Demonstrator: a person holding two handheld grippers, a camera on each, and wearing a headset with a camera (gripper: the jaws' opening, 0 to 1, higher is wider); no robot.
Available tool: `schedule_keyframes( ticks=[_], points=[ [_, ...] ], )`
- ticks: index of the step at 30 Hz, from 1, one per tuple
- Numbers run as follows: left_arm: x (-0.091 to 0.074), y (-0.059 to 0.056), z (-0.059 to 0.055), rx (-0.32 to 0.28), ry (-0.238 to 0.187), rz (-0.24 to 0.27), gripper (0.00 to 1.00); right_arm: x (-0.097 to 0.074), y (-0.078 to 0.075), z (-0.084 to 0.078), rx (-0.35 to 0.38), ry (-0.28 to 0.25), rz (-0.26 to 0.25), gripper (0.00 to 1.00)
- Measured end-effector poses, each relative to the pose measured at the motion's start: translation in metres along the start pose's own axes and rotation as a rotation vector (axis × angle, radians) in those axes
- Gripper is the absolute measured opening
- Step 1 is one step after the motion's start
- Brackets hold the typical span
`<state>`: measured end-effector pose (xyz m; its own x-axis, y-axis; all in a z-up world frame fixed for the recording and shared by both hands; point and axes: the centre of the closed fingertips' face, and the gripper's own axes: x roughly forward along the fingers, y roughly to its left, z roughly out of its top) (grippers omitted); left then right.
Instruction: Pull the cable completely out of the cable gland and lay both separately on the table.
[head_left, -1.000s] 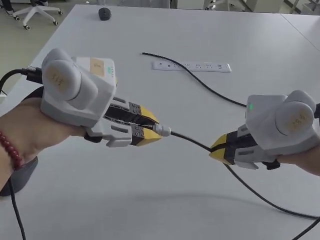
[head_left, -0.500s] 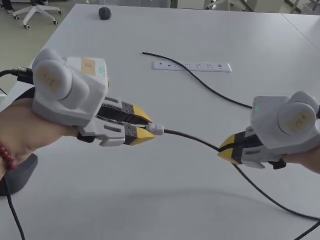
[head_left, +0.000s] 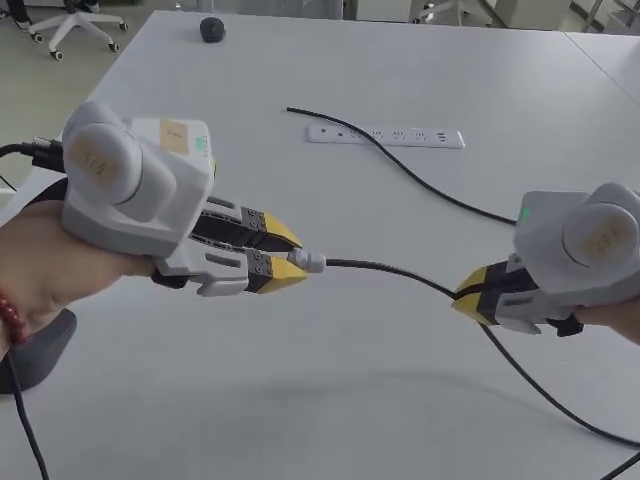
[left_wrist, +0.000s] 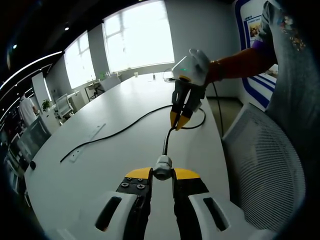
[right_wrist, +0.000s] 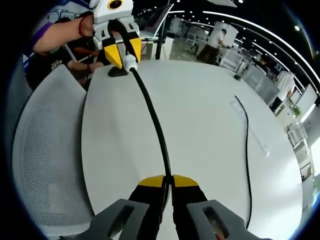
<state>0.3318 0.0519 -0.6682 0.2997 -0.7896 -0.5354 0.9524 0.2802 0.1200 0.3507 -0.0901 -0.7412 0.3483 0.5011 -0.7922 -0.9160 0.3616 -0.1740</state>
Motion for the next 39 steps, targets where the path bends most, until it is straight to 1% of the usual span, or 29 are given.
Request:
schedule_keyframes(
  ticks=[9,18,20,24,28,32,34,39],
  points=[
    [-0.003,0.003,0.0,-0.008,-0.006,0.016,0.16,-0.003,-0.006,0.0,0.02,-0.001,-0.02,0.0],
    [-0.008,0.009,0.001,-0.016,-0.012,0.035,0.16,-0.007,-0.017,-0.001,0.038,-0.007,-0.062,0.0],
    [-0.008,0.009,0.001,-0.019,-0.013,0.035,0.16,-0.007,-0.018,-0.001,0.043,-0.008,-0.065,0.0],
    [-0.007,0.01,0.002,-0.016,-0.014,0.036,0.16,-0.008,-0.022,-0.001,0.042,-0.01,-0.078,0.0],
    [-0.006,0.01,0.002,-0.017,-0.015,0.038,0.16,-0.011,-0.03,-0.001,0.046,-0.016,-0.107,0.0],
    [-0.005,0.011,0.002,-0.016,-0.015,0.038,0.16,-0.014,-0.039,-0.003,0.08,-0.029,-0.131,0.0],
    [-0.003,0.011,0.002,-0.016,-0.014,0.035,0.16,-0.014,-0.042,-0.002,0.083,-0.032,-0.144,0.0],
    [0.006,0.009,0.003,-0.011,-0.014,0.025,0.16,-0.01,-0.047,-0.002,0.103,-0.034,-0.15,0.0]
  ],
)
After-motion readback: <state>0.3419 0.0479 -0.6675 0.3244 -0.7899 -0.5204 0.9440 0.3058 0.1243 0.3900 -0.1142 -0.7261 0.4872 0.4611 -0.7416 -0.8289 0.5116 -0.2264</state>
